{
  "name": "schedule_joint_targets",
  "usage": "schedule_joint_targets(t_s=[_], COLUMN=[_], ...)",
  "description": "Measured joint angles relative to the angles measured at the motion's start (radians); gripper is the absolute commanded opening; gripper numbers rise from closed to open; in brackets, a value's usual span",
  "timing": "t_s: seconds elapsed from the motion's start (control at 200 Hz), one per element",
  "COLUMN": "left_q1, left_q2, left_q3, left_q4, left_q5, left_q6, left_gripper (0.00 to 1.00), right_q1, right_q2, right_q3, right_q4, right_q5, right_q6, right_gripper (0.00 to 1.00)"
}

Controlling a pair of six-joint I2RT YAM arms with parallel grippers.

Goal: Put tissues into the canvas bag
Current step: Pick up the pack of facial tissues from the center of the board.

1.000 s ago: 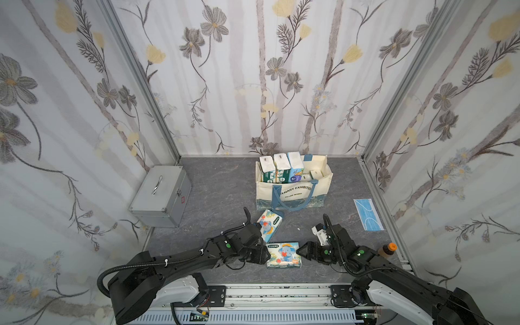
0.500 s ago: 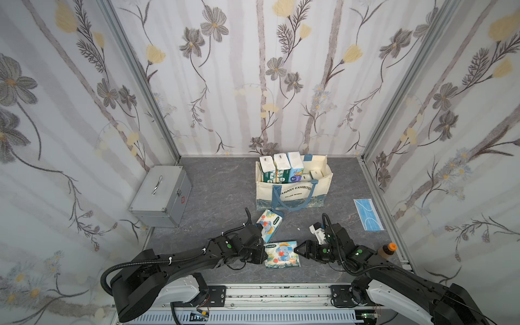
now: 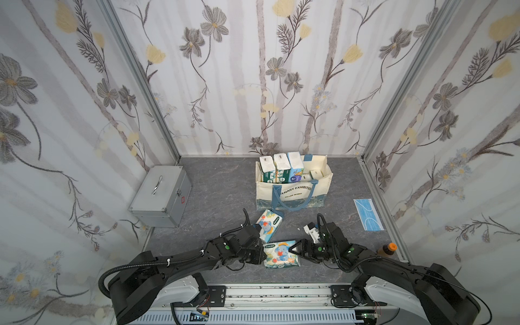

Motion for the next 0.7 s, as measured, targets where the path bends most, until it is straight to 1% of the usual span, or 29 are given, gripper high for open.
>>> schedule_joint_targets(t_s=[0.135,0.265,0.375,0.44,0.505,0.525,0.545,0.565,0.59,0.615,0.655,0.705], left_q1=[0.0,0.0,0.0,0.002,0.001,0.001,0.001,0.001,0.001,0.002,0.003,0.004], left_q2=[0.001,0.006,0.009,0.012,0.016,0.017,0.018,0.018,0.018,0.018,0.018,0.013], left_q3=[-0.003,-0.003,-0.003,-0.003,-0.001,0.0,0.002,0.004,0.006,0.009,0.016,0.03], left_q4=[0.005,0.01,0.009,0.008,0.007,0.006,0.003,0.0,-0.006,-0.016,-0.038,-0.067], left_q5=[0.002,0.005,0.005,0.005,0.005,0.005,0.004,0.003,0.002,-0.003,-0.014,-0.016], left_q6=[0.0,0.0,0.0,0.0,0.0,0.0,0.0,0.0,0.001,0.001,0.0,0.0], left_gripper=[0.16,0.16,0.16,0.16,0.2,0.23,0.28,0.37,0.51,0.61,0.72,0.81], right_q1=[0.016,0.031,0.037,0.039,0.042,0.042,0.042,0.042,0.043,0.043,0.043,0.043], right_q2=[0.072,0.128,0.138,0.138,0.134,0.131,0.129,0.127,0.124,0.121,0.114,0.104], right_q3=[0.0,0.002,0.008,0.012,0.014,0.014,0.014,0.014,0.014,0.014,0.014,0.017], right_q4=[0.103,0.189,0.214,0.22,0.219,0.219,0.218,0.218,0.215,0.212,0.209,0.195], right_q5=[-0.027,-0.051,-0.058,-0.058,-0.057,-0.057,-0.057,-0.057,-0.056,-0.056,-0.056,-0.054], right_q6=[0.035,0.063,0.07,0.073,0.073,0.073,0.072,0.072,0.072,0.072,0.072,0.063], right_gripper=[0.81,0.72,0.62,0.53,0.48,0.46,0.44,0.43,0.41,0.4,0.4,0.38])
